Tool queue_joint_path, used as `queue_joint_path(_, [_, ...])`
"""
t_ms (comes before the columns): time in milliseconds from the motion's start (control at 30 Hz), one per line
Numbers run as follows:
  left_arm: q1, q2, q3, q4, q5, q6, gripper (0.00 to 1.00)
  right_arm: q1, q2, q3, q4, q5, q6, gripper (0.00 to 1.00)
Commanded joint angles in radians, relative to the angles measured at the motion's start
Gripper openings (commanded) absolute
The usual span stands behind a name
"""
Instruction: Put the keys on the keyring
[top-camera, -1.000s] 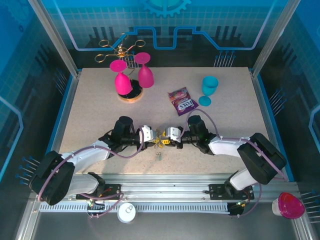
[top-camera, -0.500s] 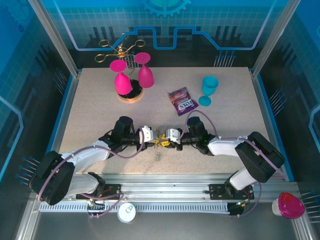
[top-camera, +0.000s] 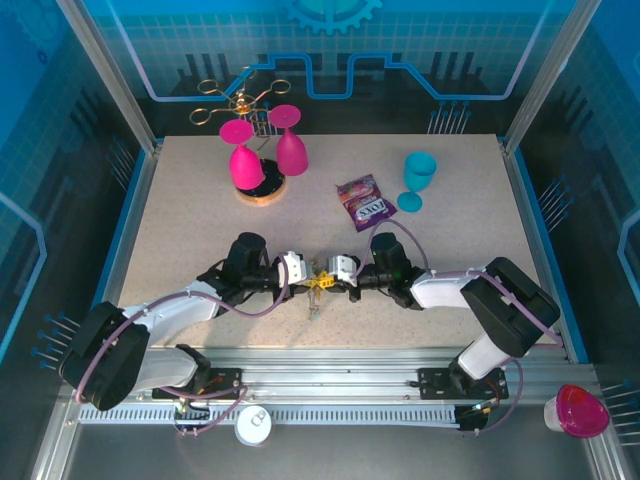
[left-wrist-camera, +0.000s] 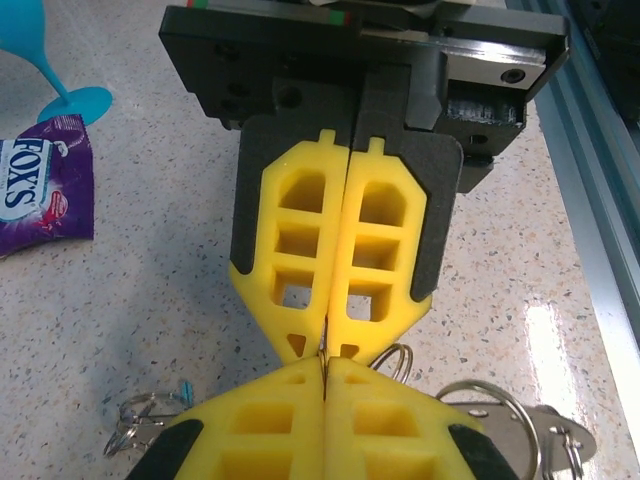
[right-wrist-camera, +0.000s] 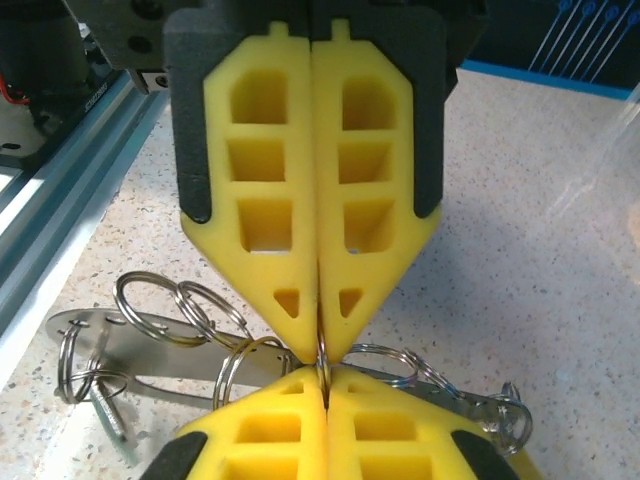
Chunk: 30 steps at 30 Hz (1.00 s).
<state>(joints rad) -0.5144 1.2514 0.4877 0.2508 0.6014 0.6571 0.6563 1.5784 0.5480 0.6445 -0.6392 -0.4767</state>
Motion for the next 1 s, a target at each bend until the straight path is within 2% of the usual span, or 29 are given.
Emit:
queue_joint_path(0, [-0.005, -0.026, 0.016, 0.006, -0.008, 0.002, 0.06, 0.009, -0.017, 0.043, -0.029, -0.007, -0.010, 0.00])
queue_joint_path(33, [-0.006, -0.029, 0.023, -0.021, -0.020, 0.018, 0.13, 0.009, -0.028, 0.055, -0.074, -0.003, -0.024, 0.00])
queue_joint_path(100, [-0.005, -0.038, 0.056, -0.128, -0.043, 0.052, 0.18, 0.015, -0.054, 0.093, -0.216, 0.016, -0.079, 0.00])
queue_joint_path(233, [-0.005, -0.053, 0.103, -0.264, -0.081, 0.108, 0.19, 0.034, -0.081, 0.160, -0.434, 0.062, -0.157, 0.00])
queue_joint_path(433, [-0.006, -0.041, 0.153, -0.355, -0.112, 0.151, 0.19, 0.071, -0.092, 0.237, -0.563, 0.124, -0.200, 0.00])
queue_joint_path(567, [-0.007, -0.021, 0.171, -0.356, -0.119, 0.148, 0.14, 0.082, -0.112, 0.238, -0.520, 0.116, -0.170, 0.00])
queue_joint_path(700, [-0.009, -0.019, 0.170, -0.351, -0.136, 0.155, 0.00, 0.079, -0.150, 0.192, -0.410, 0.089, -0.105, 0.00])
queue_joint_path(767, [-0.008, -0.029, 0.158, -0.331, -0.141, 0.154, 0.00, 0.066, -0.165, 0.156, -0.319, 0.064, -0.056, 0.00])
queue_joint_path(900, [-0.005, -0.075, 0.097, -0.211, -0.085, 0.113, 0.00, 0.016, -0.143, 0.062, -0.112, 0.009, 0.070, 0.23])
queue_joint_path(967, [-0.002, -0.091, 0.066, -0.143, -0.048, 0.087, 0.00, -0.014, -0.107, 0.012, 0.050, -0.013, 0.147, 0.28])
